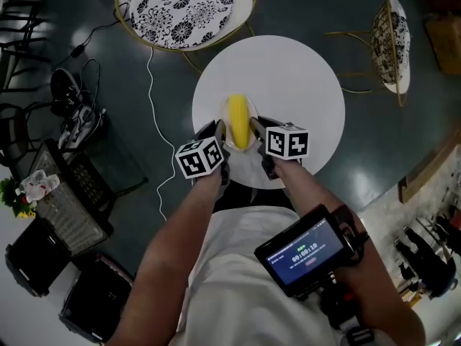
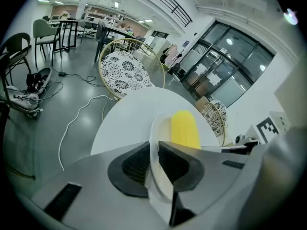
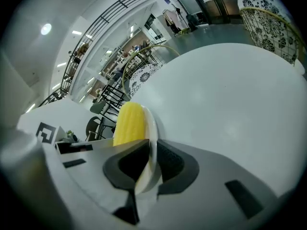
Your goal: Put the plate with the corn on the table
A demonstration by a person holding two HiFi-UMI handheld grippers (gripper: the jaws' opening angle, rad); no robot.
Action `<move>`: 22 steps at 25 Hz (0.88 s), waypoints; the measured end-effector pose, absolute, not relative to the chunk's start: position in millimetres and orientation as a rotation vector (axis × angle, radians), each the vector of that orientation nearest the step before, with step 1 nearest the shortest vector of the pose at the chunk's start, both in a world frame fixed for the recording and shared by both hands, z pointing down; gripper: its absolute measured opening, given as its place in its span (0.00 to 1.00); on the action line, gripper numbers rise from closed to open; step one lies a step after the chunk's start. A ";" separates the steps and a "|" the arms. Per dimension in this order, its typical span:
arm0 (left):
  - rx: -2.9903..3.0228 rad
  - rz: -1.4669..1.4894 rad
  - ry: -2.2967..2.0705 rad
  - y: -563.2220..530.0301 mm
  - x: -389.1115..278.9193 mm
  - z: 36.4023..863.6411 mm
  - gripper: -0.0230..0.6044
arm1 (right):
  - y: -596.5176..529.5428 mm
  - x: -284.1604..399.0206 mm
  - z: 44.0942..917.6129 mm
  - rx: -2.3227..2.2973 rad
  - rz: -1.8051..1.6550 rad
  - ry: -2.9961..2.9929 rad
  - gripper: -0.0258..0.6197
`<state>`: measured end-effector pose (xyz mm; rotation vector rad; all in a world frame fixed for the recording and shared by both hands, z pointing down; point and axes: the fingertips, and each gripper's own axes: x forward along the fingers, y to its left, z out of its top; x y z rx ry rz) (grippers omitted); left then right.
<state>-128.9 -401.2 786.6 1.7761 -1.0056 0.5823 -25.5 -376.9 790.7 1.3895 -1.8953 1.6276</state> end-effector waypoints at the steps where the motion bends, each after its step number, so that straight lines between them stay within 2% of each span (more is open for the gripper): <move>1: 1.780 0.587 -1.007 -401.0 -128.5 787.1 0.09 | -377.2 -25.6 790.4 1.392 1.621 -1.900 0.09; 8: 1.811 0.665 -1.025 -402.9 -130.5 786.7 0.12 | -377.2 -30.0 789.0 1.361 1.434 -1.923 0.11; 13: 1.808 0.624 -1.043 -402.4 -136.7 782.5 0.17 | -379.3 -23.9 783.2 1.411 1.366 -1.959 0.11; 22: 1.834 0.513 -1.110 -396.1 -160.8 758.5 0.17 | -380.1 9.9 755.8 1.565 1.326 -2.009 0.11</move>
